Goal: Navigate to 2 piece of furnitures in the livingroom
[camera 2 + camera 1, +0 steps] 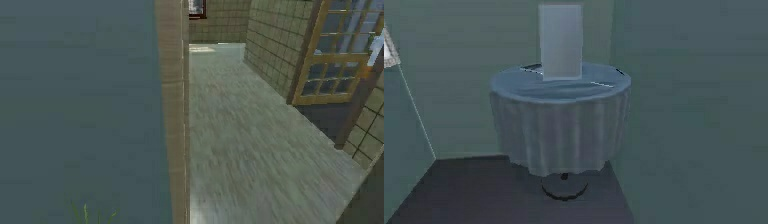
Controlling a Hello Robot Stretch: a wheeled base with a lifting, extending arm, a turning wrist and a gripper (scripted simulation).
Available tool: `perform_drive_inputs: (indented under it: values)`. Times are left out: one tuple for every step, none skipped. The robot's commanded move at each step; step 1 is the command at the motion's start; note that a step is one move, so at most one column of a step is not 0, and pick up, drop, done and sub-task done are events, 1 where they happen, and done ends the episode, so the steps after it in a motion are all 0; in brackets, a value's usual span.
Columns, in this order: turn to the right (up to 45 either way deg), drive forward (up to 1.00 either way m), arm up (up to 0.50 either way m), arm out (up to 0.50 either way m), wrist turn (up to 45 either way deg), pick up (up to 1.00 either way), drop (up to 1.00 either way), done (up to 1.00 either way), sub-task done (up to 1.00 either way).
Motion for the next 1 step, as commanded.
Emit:
perform_drive_inputs:
  values:
    - [0.0,0.35,0.00,0.00,0.0,0.00,0.00,0.00,0.00]
